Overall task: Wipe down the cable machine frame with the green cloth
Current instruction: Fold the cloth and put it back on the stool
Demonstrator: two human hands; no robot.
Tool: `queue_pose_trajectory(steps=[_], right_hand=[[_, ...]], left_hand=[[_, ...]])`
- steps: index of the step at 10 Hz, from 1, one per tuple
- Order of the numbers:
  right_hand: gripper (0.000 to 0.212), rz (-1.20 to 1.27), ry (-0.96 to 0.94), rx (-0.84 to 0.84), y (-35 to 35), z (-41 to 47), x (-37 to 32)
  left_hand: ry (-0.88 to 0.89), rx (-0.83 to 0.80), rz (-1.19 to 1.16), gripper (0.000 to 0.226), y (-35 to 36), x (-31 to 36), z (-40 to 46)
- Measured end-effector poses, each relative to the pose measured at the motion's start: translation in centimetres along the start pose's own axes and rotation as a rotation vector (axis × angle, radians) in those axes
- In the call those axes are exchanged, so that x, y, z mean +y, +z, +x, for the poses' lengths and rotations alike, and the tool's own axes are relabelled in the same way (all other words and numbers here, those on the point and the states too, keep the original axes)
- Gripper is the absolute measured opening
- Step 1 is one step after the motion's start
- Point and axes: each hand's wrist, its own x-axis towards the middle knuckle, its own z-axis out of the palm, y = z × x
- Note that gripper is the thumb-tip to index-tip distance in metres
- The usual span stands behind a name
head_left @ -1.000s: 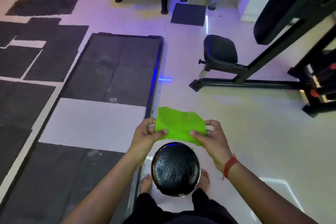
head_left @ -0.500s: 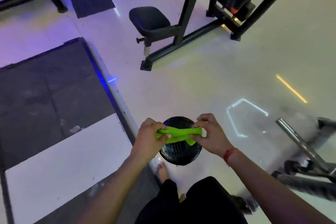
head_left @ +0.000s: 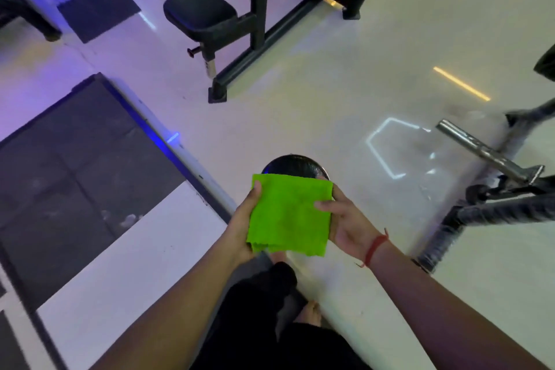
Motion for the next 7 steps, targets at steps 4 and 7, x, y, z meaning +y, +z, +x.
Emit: queue_pose_trajectory(steps=[4, 7], right_hand=[[0.026, -0.84, -0.031, 0.617, -4.1, 10.6, 7.1], [0.053, -1.112, 0.238, 0.682, -9.2, 20.6, 11.7]], left_hand=[[0.144, 0.274, 0.567, 0.024, -7.1, -1.8, 15.0], [-0.042, 0.441, 1.154, 0.047, -12.3, -3.1, 28.8]])
